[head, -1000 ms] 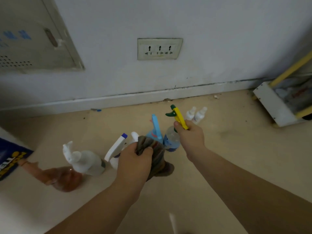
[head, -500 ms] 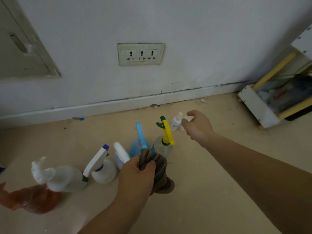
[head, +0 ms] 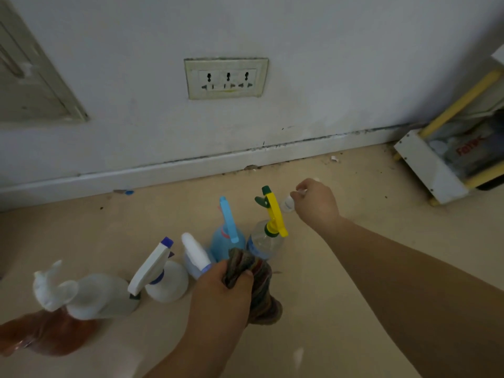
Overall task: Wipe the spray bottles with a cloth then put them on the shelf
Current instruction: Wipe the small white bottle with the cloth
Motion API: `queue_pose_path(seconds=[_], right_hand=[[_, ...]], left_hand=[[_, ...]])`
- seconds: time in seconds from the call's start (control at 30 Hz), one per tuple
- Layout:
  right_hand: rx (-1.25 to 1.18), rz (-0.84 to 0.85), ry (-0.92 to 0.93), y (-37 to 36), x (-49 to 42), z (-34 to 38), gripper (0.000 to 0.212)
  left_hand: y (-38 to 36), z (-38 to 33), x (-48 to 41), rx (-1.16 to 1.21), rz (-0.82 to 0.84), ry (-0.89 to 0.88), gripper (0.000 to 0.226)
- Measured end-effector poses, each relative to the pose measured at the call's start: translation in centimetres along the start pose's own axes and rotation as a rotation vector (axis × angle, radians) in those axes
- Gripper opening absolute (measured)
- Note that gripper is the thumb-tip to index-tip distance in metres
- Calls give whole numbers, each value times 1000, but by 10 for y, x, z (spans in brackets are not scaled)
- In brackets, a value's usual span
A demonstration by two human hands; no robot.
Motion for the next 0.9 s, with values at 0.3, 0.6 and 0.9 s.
queue_pose_path(seconds=[0.3,0.6,0.9], right_hand=[[-92,-196,117,122,99,34,21],[-470,33,344,236,229,192,24],[-861,271,208,242,311,292,37]], left_hand=[[28,-31,60,89,66,37,16],[95,-96,179,132,30,-240,8],[173,-80,278,146,409,-335,62]])
Point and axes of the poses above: each hand's wrist, its own x-axis away from the middle knuckle, its own y-axis out of the back of the hand, z = x × y, the point moved 3 cm from there along -x, towards the middle knuckle, and after that the axes turned 9 degrees about y, right-handed, at the moved point
